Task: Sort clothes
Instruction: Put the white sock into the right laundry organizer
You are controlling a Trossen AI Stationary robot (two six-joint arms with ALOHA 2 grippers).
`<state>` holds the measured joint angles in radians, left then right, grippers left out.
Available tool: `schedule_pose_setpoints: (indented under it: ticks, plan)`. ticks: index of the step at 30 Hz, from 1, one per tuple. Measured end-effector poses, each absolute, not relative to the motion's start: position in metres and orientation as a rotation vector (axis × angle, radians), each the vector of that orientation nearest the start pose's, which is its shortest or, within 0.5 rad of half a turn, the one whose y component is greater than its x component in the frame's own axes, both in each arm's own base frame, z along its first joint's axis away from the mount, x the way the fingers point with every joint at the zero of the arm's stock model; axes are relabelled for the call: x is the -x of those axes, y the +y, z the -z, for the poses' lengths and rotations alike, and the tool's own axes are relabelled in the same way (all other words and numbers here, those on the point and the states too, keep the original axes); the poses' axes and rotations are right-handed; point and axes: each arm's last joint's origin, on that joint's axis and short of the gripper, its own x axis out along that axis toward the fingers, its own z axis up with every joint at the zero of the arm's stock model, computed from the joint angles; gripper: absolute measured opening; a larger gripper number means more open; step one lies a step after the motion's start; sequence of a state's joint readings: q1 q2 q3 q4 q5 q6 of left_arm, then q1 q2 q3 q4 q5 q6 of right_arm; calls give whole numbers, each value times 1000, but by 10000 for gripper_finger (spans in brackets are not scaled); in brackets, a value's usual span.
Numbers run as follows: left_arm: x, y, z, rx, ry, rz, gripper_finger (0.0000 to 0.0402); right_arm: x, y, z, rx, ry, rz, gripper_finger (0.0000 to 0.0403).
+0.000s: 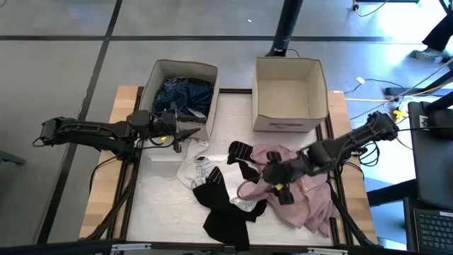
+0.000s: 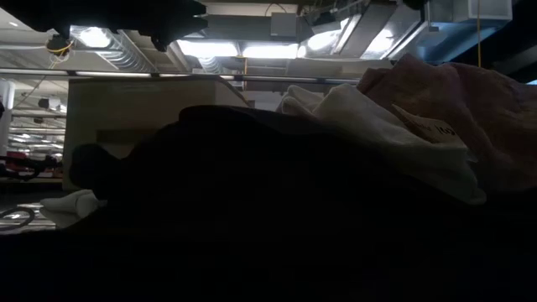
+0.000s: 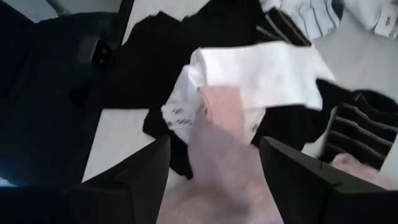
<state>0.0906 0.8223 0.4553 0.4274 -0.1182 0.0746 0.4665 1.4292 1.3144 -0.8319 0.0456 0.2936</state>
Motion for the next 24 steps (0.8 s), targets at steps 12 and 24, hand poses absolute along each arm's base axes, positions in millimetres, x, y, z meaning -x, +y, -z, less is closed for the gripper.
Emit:
schedule_pose_setpoints:
  ticks: [12,24]
  plan:
    - [-186,20,-271,-76,-52,-212,189,-316,138,-275,388,827,-91,250]
    - [-186,20,-269,-103,-28,-211,189,-375,100,-198,270,979,-278,212]
